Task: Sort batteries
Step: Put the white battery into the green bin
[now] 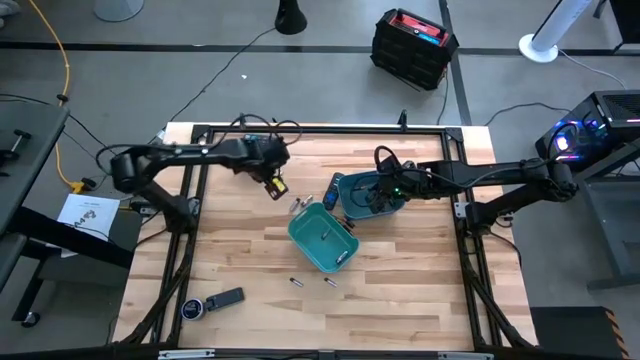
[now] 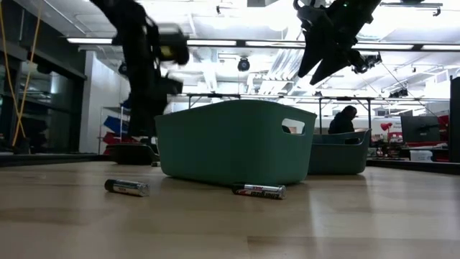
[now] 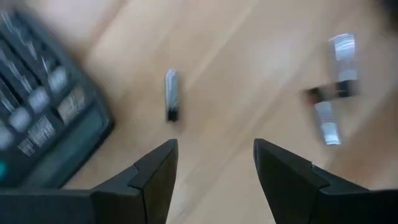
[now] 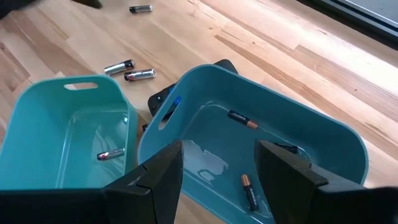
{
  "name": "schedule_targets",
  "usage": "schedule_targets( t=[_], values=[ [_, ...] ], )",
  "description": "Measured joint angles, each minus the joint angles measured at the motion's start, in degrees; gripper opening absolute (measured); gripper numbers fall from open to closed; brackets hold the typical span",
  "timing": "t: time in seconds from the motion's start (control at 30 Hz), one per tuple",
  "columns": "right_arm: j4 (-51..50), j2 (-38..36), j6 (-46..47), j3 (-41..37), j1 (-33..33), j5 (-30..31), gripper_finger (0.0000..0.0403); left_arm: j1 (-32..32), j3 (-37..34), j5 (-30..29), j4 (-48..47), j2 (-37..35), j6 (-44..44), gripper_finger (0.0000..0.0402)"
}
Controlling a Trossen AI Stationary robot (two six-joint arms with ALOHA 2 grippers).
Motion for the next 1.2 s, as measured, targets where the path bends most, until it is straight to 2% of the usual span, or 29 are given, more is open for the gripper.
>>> schedule_targets(
  t=[0.13,0.37,0.5,0.63,0.7,0.77,0.83,0.97,1.07,1.2],
  values=[
    [0.5,0.0,1.0,0.0,0.0,0.0,0.019,3.9,0.8,0.4,1.7,6.1,3.0,0.0205],
    [1.0,0.0,3.5,0.0,0.0,0.0,0.019,5.9,6.0,-0.7,2.1,15.4,5.4,0.0205],
    [1.0,0.0,3.9,0.0,0.0,0.0,0.019,6.1,6.8,2.4,2.2,18.7,6.0,0.0202],
    [1.0,0.0,4.9,0.0,0.0,0.0,0.019,5.3,7.0,3.7,0.1,20.3,6.2,0.0164],
    [1.0,0.0,4.9,0.0,0.0,0.0,0.019,4.3,7.0,3.7,-0.8,19.6,7.1,0.0117],
    [1.0,0.0,4.6,0.0,0.0,0.0,0.019,3.0,6.8,4.1,-2.0,18.3,7.9,0.0054],
    [1.0,0.0,4.6,0.0,0.0,0.0,0.019,1.8,6.2,6.5,-4.2,15.9,8.3,0.0019],
    [1.0,0.0,4.5,0.0,0.0,0.0,0.019,-0.3,6.6,3.9,-1.9,9.2,7.7,0.0029],
    [1.0,0.0,4.4,0.0,0.0,0.0,0.019,-2.1,6.4,3.1,-0.4,4.2,7.3,0.002],
    [1.2,0.0,4.4,0.0,0.0,0.0,0.019,-8.0,6.6,7.2,6.3,-1.8,6.0,0.0007]
  ],
)
